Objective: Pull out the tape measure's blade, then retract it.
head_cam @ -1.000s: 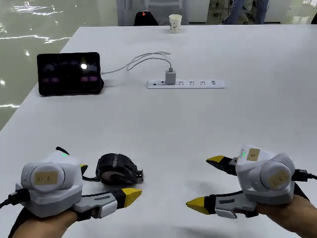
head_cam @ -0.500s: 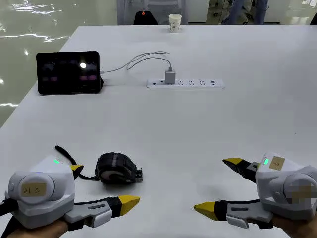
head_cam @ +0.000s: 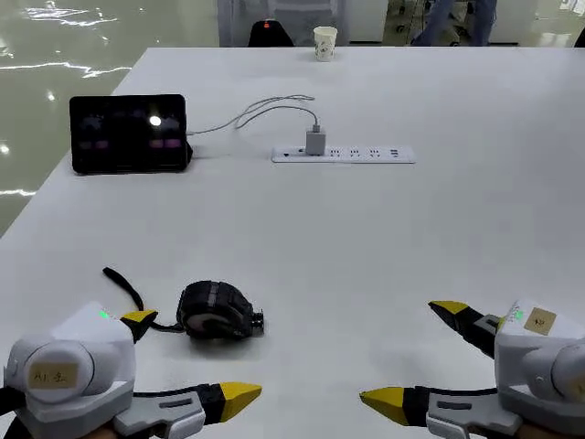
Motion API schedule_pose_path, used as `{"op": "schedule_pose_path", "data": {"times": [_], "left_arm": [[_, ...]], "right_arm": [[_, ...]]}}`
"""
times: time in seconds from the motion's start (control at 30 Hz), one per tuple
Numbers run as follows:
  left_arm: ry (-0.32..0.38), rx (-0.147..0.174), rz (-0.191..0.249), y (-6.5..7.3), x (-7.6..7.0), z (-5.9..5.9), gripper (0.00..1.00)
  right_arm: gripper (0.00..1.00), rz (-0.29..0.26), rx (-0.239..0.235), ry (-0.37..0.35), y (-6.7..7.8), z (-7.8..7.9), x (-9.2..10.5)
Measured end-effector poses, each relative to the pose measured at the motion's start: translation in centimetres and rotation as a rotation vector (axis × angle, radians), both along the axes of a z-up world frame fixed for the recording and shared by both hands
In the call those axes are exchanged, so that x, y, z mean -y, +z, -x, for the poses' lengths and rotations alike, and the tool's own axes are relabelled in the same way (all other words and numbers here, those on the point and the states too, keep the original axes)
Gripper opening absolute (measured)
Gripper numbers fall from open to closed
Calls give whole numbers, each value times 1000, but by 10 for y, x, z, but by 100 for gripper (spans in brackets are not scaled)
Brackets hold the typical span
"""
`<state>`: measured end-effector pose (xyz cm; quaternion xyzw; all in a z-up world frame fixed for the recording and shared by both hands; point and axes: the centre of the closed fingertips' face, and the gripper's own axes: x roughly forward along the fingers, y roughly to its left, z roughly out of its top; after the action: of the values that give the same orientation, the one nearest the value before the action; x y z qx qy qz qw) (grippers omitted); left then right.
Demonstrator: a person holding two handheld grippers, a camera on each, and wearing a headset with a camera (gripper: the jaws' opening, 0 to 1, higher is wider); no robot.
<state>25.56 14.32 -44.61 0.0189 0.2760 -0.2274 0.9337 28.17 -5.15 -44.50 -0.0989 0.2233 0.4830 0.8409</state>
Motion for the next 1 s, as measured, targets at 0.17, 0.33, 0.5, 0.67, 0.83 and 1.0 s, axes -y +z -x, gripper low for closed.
{"op": "schedule_pose_path", "data": {"times": [0.17, 0.33, 0.5, 0.67, 0.83, 1.0], "left_arm": [[-12, 10, -3, 2, 1, 1, 99], [-24, 25, -12, 7, 1, 2, 99], [-44, 23, -19, 7, 3, 6, 99], [-46, 28, -25, 7, 3, 7, 99], [-48, 25, -25, 7, 3, 8, 99], [-52, 26, -22, 7, 3, 8, 99]], "right_arm": [[94, -20, 2, -20, 4, 0, 1], [98, -21, 4, -30, 4, 1, 4], [99, -15, -1, -25, 2, 5, 6], [99, -8, 5, -19, 2, 7, 7], [99, -14, 7, -17, 4, 7, 7], [99, -16, 9, -15, 5, 7, 8]]}}
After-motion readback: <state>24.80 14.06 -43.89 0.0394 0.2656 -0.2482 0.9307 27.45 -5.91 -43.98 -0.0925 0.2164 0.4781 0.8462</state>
